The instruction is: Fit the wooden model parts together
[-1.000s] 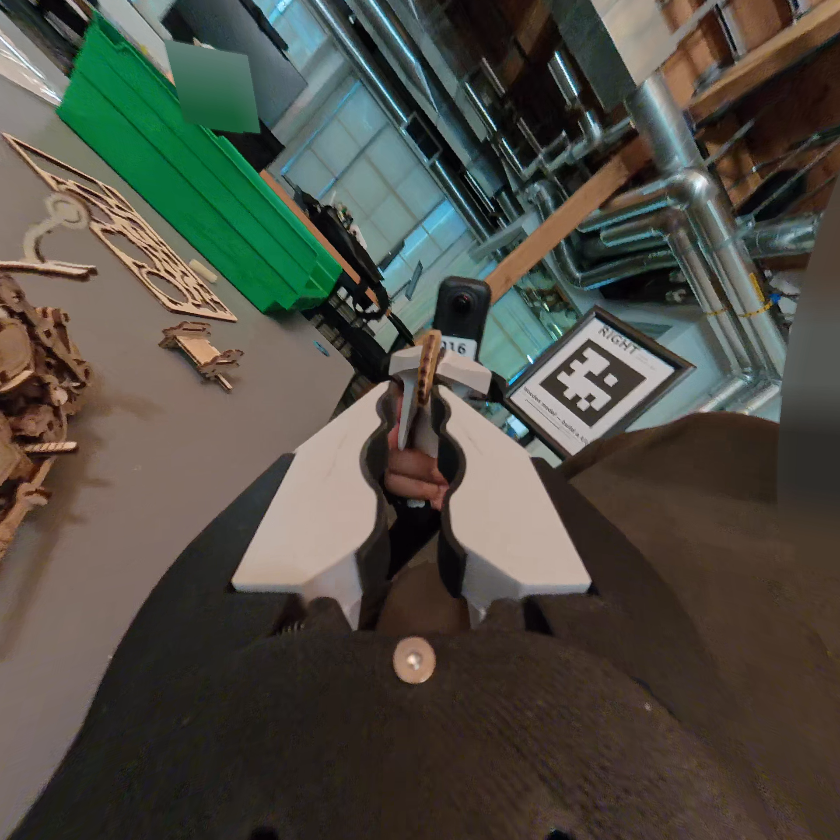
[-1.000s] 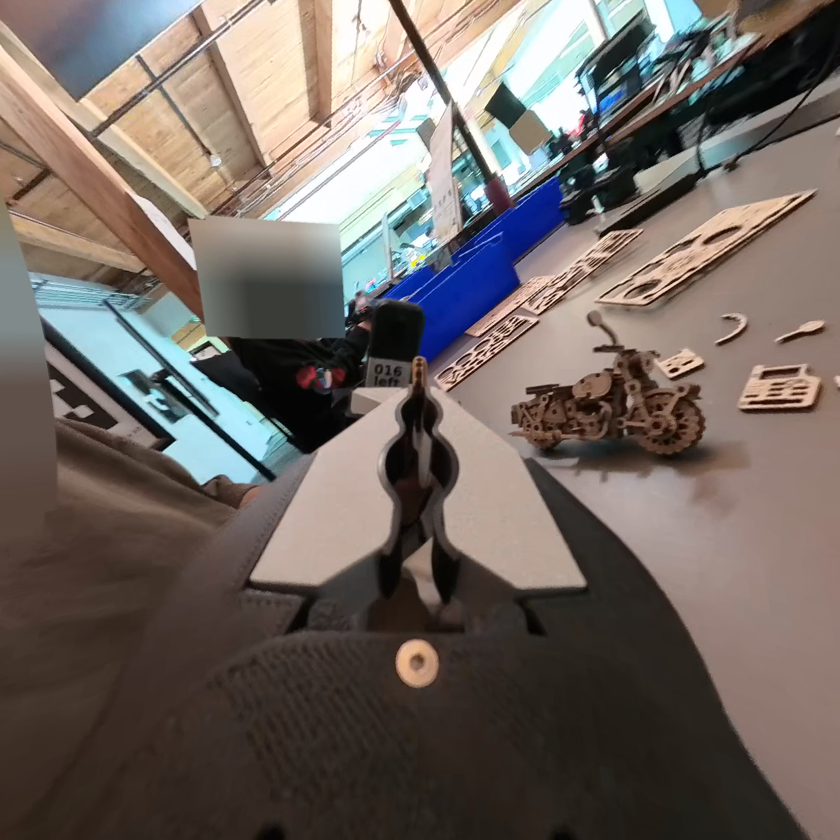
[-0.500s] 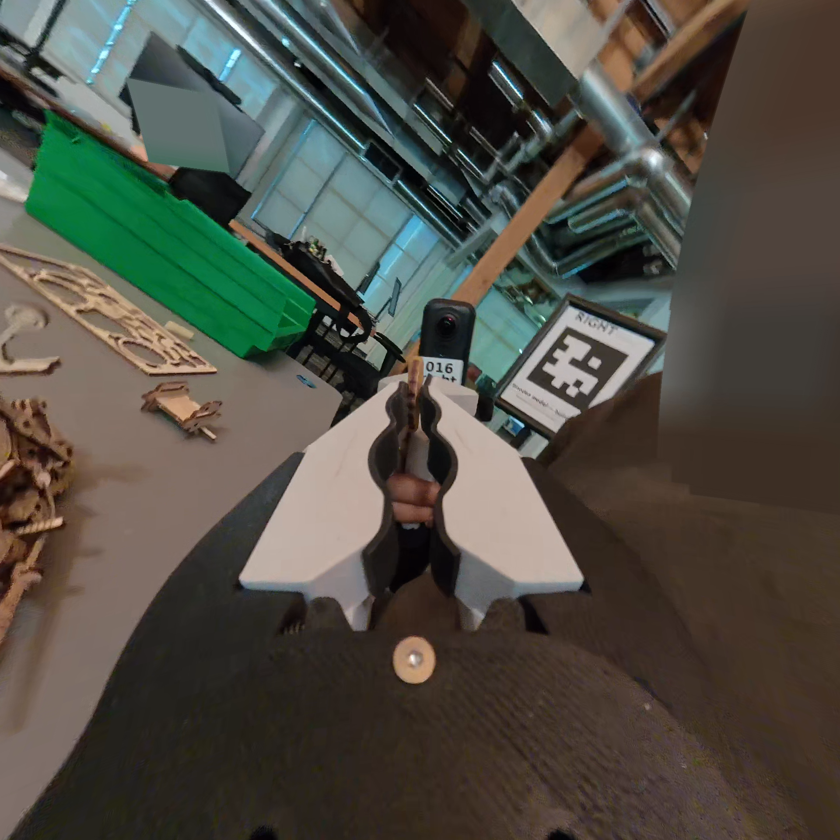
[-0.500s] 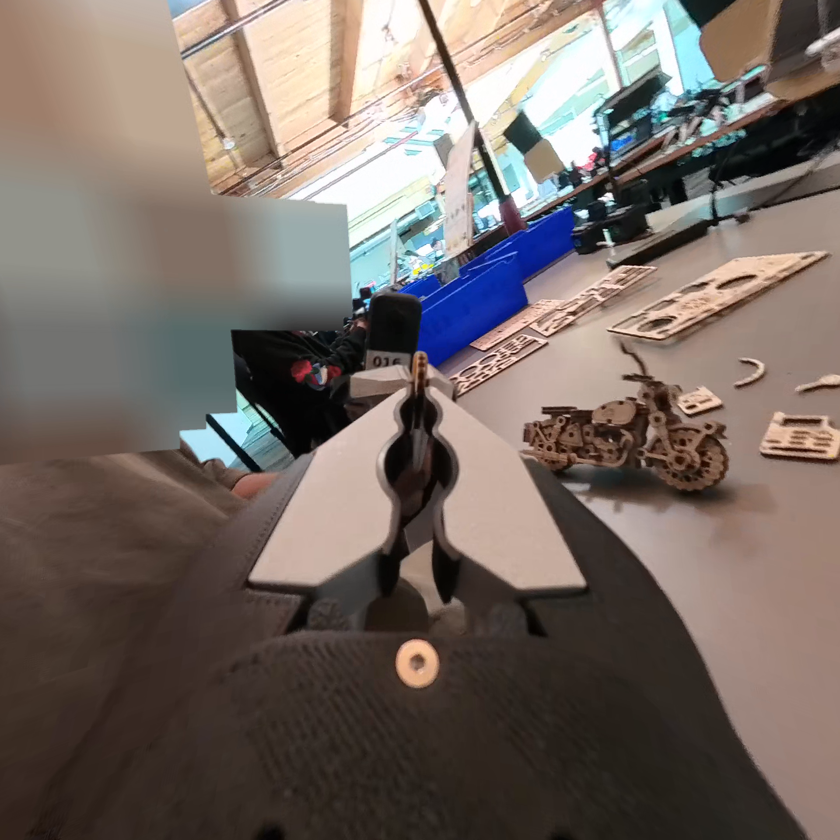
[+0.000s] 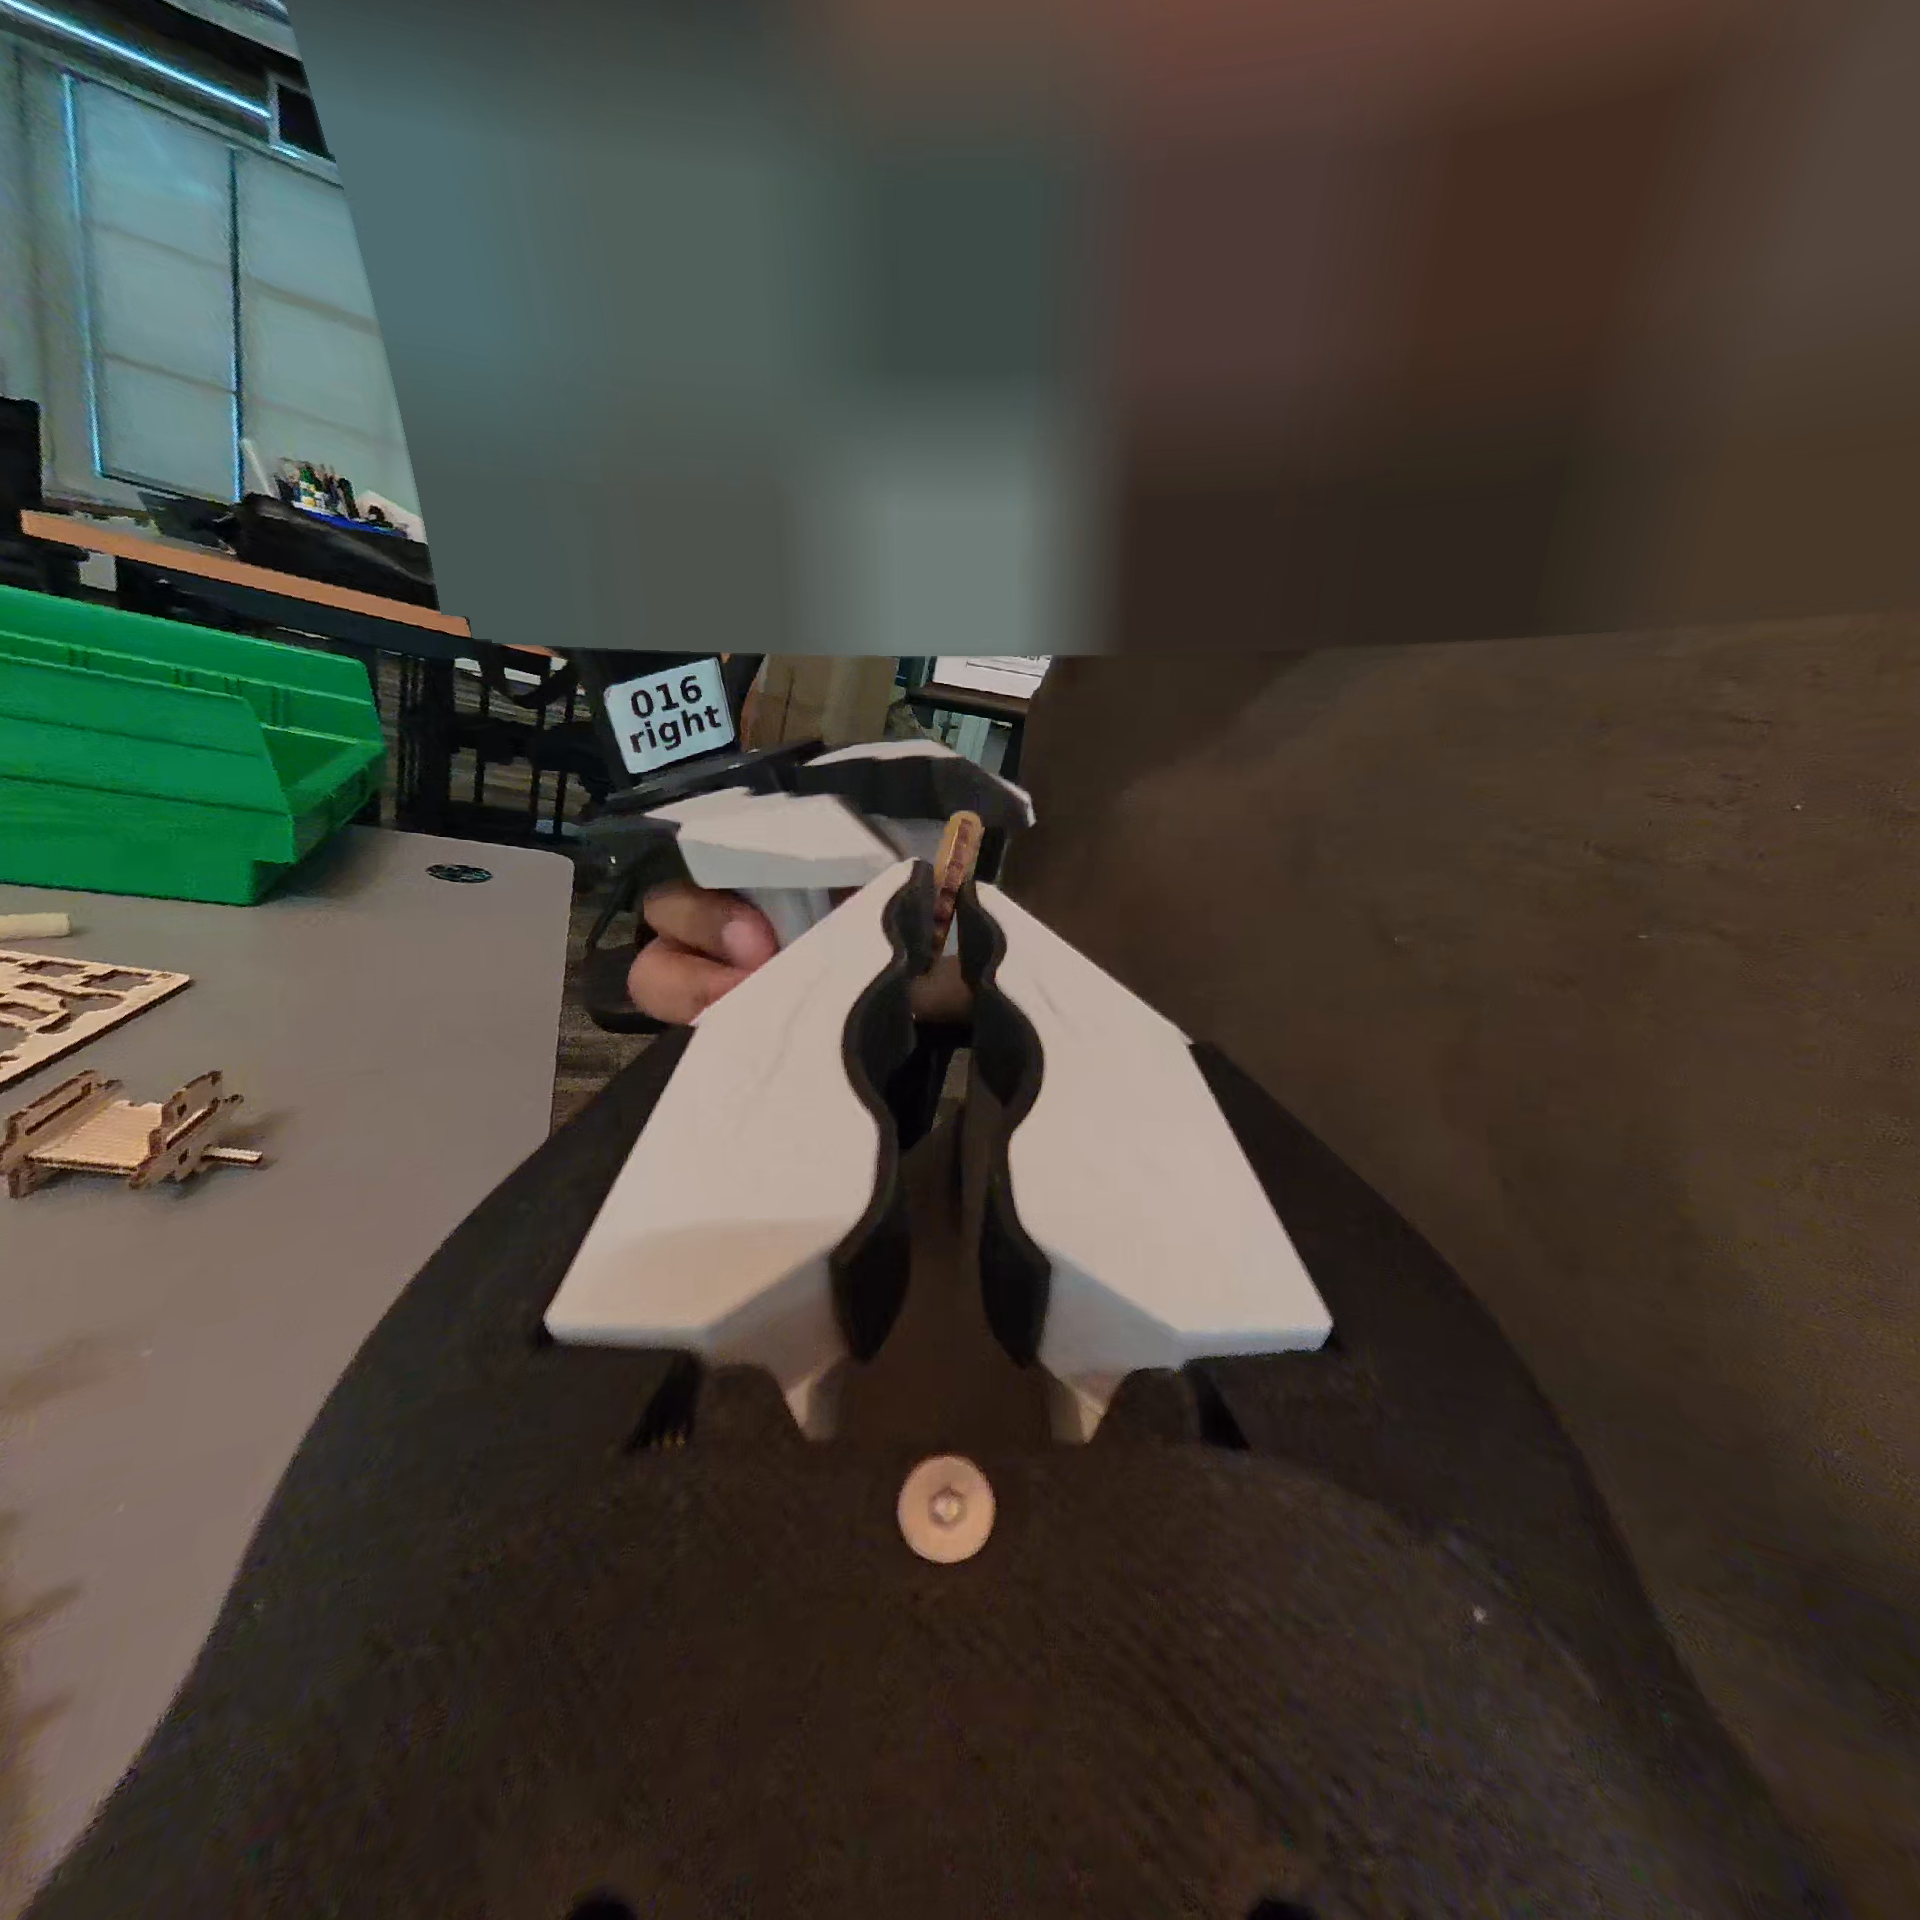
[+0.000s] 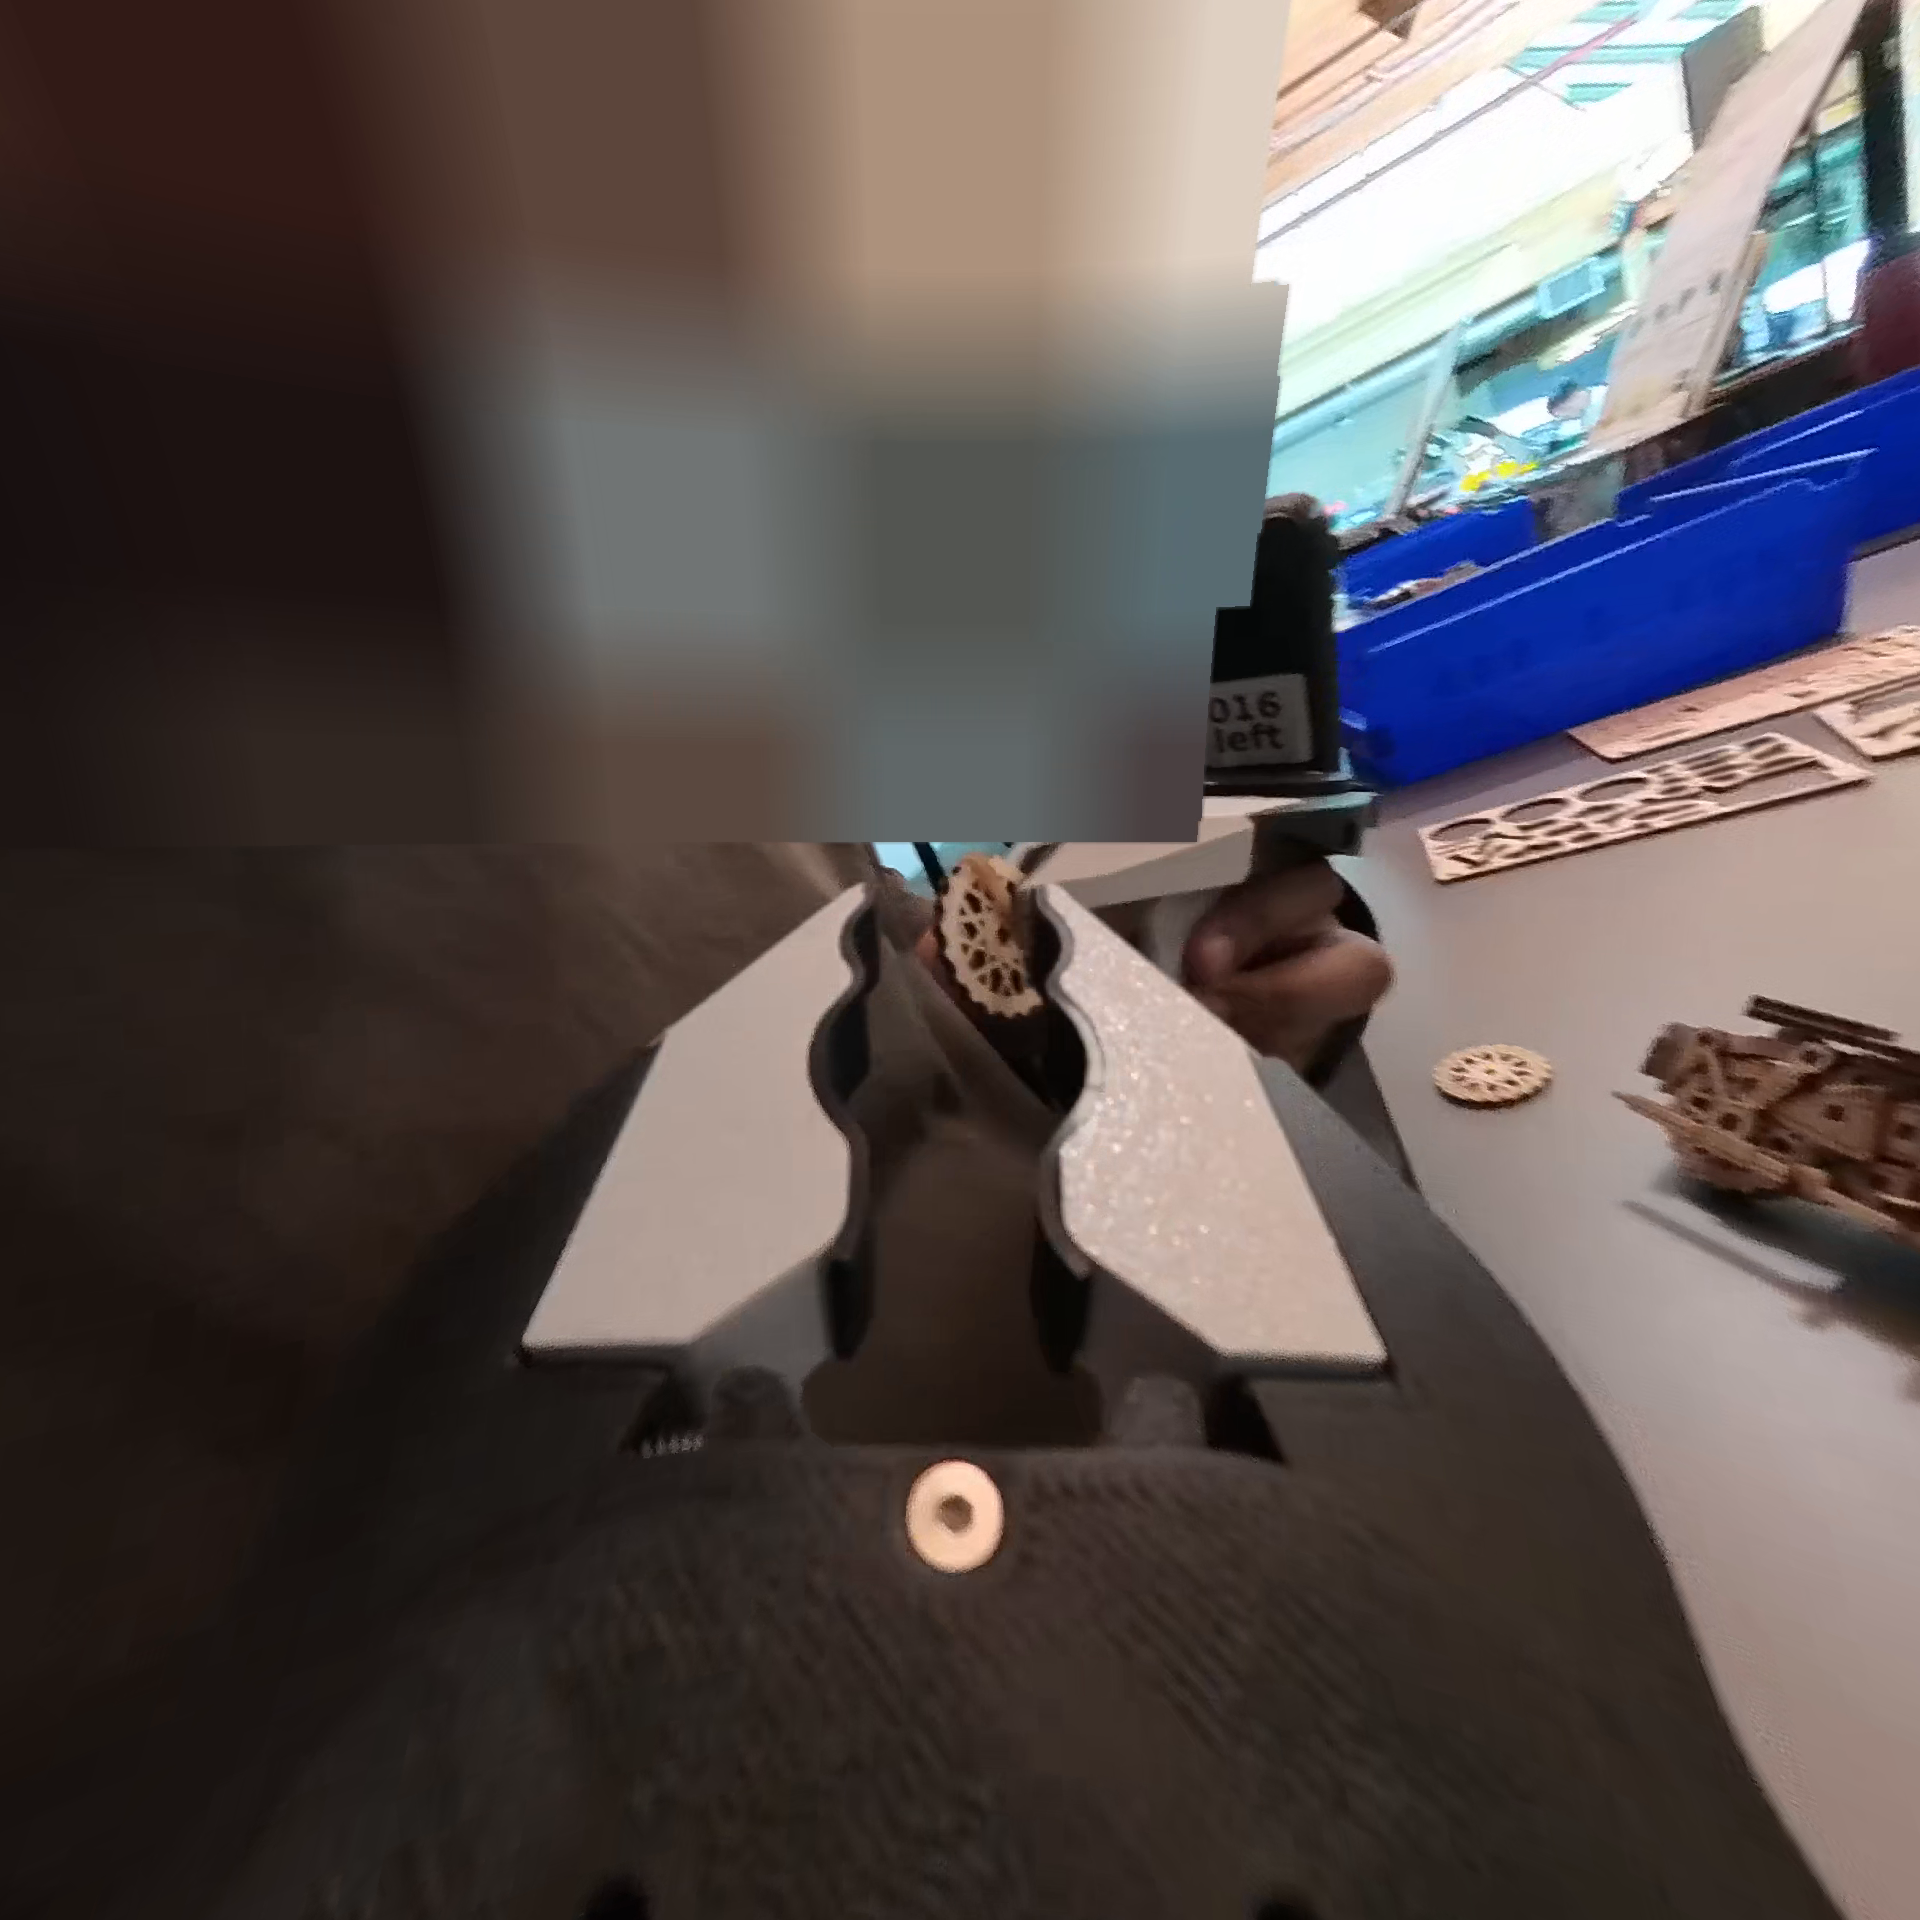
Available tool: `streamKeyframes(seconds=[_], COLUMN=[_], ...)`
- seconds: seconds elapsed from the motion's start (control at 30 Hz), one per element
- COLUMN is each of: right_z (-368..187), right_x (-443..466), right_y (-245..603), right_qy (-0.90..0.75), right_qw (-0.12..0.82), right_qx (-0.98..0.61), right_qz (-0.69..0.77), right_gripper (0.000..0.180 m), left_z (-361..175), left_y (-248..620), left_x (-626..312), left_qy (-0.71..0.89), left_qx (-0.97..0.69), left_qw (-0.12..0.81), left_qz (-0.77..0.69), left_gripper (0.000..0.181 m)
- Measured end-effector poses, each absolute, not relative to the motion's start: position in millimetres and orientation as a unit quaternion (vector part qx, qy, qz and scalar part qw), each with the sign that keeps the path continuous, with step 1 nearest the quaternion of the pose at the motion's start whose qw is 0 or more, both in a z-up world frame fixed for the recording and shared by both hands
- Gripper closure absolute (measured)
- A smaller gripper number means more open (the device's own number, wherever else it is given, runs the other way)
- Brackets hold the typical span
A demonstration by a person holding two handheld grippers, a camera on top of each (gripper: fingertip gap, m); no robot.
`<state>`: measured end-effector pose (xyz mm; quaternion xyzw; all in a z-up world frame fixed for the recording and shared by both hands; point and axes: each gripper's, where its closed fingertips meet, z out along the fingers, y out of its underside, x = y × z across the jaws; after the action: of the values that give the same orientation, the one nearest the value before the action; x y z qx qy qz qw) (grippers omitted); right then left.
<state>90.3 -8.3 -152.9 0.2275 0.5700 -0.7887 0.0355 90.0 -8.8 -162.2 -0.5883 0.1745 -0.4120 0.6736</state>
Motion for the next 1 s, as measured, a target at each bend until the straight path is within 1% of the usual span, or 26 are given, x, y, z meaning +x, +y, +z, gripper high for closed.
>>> streamKeyframes(seconds=[0.07, 0.23, 0.33, 0.37, 0.4, 0.53, 0.6, 0.67, 0.83, 1.0], right_z=[-152.8, -161.5, -161.6, -161.5, -161.5, -161.9, -161.2, -163.1, -162.6, -162.2], right_x=[92.5, 95.7, 98.7, 97.8, 97.4, 94.9, 92.9, 91.5, 87.4, 90.3], right_y=[-8.3, -14.9, -18.3, -17.6, -16.8, -14.9, -13.4, -13.0, -9.0, -10.8], right_qy=[0.567, 0.587, 0.587, 0.586, 0.587, 0.596, 0.596, 0.601, 0.608, 0.618], right_qw=[0.054, 0.067, 0.079, 0.074, 0.068, 0.040, 0.028, 0.021, -0.019, -0.041], right_qx=[0.226, 0.223, 0.217, 0.219, 0.219, 0.218, 0.222, 0.226, 0.230, 0.217], right_qz=[-0.790, -0.775, -0.776, -0.777, -0.777, -0.771, -0.771, -0.766, -0.760, -0.755], right_gripper=[0.152, 0.146, 0.151, 0.157, 0.158, 0.162, 0.163, 0.164, 0.168, 0.168], left_z=[-161.3, -161.3, -161.2, -160.6, -160.7, -159.3, -160.4, -159.7, -159.4, -159.9], left_y=[-9.1, -8.8, -9.7, -9.3, -9.0, -6.8, -3.9, -4.3, -4.1, -5.5], left_x=[88.8, 95.4, 99.1, 98.8, 98.2, 93.5, 90.4, 89.8, 88.1, 91.5], left_qy=[0.175, 0.183, 0.184, 0.181, 0.179, 0.162, 0.151, 0.152, 0.159, 0.171], left_qx=[-0.584, -0.579, -0.573, -0.572, -0.572, -0.573, -0.581, -0.582, -0.584, -0.586], left_qw=[0.674, 0.666, 0.661, 0.662, 0.663, 0.670, 0.671, 0.675, 0.691, 0.688], left_qz=[-0.417, -0.434, -0.449, -0.450, -0.448, -0.443, -0.435, -0.428, -0.394, -0.393], left_gripper=[0.177, 0.177, 0.176, 0.176, 0.176, 0.175, 0.170, 0.176, 0.178, 0.177])
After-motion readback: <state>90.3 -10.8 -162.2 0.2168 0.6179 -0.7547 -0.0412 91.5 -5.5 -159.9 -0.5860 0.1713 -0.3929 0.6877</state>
